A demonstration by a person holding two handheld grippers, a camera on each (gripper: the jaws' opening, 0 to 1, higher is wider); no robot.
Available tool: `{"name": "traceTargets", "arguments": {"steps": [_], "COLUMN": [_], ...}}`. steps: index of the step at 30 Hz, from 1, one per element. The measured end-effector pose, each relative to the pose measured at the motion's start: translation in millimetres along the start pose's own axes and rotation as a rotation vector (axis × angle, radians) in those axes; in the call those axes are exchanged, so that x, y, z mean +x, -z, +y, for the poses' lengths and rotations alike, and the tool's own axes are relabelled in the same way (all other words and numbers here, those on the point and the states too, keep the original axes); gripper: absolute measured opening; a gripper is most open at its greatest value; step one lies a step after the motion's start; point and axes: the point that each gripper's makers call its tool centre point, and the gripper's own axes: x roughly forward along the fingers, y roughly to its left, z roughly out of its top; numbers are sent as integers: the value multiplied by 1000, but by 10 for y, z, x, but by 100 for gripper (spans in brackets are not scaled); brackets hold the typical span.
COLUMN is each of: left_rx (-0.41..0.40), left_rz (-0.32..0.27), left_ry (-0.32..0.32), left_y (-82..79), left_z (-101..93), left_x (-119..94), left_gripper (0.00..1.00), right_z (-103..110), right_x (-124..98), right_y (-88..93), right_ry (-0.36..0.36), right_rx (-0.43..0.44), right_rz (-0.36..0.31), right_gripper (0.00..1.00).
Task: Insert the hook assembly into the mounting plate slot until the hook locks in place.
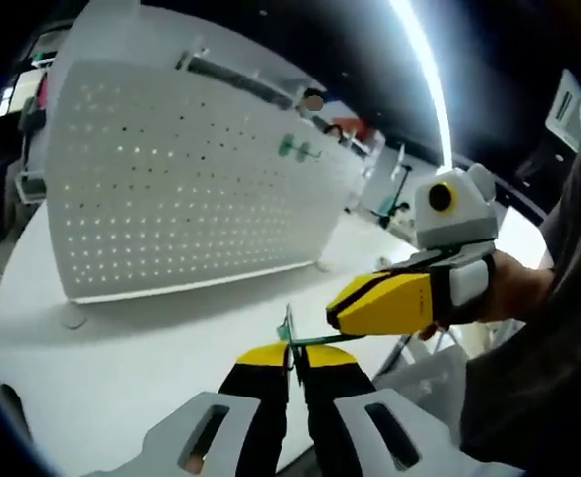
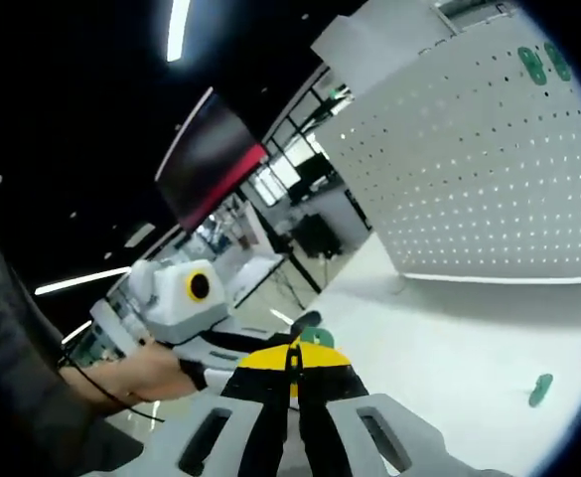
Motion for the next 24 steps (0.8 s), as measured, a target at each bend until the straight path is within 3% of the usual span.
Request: {"name": "traceTargets", "arguments": {"steps": [17, 20, 24], "left_rx": [-11, 0, 1], "left_rz": [-56, -60, -76], "left_ry": [-30, -39, -56], "left_y": [-179, -214, -266], "left_z": [-29, -29, -9], "left_x": [-54, -51, -73], "left_gripper": [1, 1, 1], "right_z": [77, 94, 115], "right_x": [-19, -31, -88], "right_y": [-95, -125, -271], "right_ry": [-13, -10, 14], "right_rx": [-33, -107, -280], "right_rz": [-24, -16, -38], "right_gripper": [4, 5, 6]}}
